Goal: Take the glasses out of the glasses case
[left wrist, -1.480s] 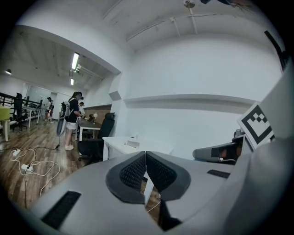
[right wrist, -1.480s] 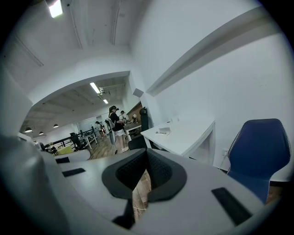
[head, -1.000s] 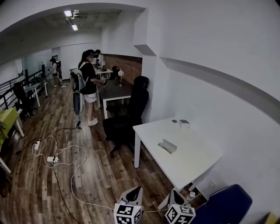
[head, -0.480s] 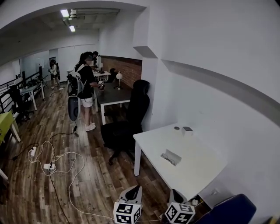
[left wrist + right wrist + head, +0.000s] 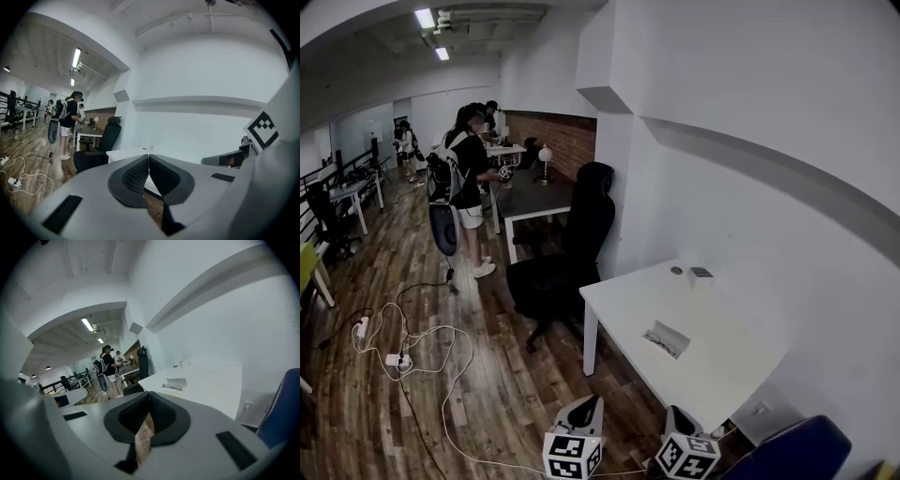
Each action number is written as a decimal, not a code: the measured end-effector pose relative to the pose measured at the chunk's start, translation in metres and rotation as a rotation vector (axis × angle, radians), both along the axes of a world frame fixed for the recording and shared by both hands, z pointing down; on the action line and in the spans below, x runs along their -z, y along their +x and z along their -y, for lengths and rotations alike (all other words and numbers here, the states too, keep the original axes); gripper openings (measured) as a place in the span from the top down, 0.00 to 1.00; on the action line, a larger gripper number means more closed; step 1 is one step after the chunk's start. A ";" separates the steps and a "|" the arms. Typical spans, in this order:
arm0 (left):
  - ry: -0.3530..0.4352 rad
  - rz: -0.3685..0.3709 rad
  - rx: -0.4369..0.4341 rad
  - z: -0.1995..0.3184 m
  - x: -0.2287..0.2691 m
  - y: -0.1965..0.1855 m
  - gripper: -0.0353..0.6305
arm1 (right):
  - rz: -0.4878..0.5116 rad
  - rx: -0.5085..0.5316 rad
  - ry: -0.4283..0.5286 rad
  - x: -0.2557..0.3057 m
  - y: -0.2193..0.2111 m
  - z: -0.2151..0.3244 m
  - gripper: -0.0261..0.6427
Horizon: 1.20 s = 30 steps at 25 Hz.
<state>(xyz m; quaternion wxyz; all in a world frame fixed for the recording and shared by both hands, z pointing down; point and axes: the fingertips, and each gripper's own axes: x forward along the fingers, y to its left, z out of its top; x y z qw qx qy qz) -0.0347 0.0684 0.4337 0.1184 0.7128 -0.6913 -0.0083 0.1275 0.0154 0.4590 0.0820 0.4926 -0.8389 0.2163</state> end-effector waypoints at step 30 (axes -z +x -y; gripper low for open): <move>-0.013 0.035 -0.014 0.183 0.004 -0.043 0.92 | 0.021 -0.024 0.012 0.015 -0.051 0.182 0.91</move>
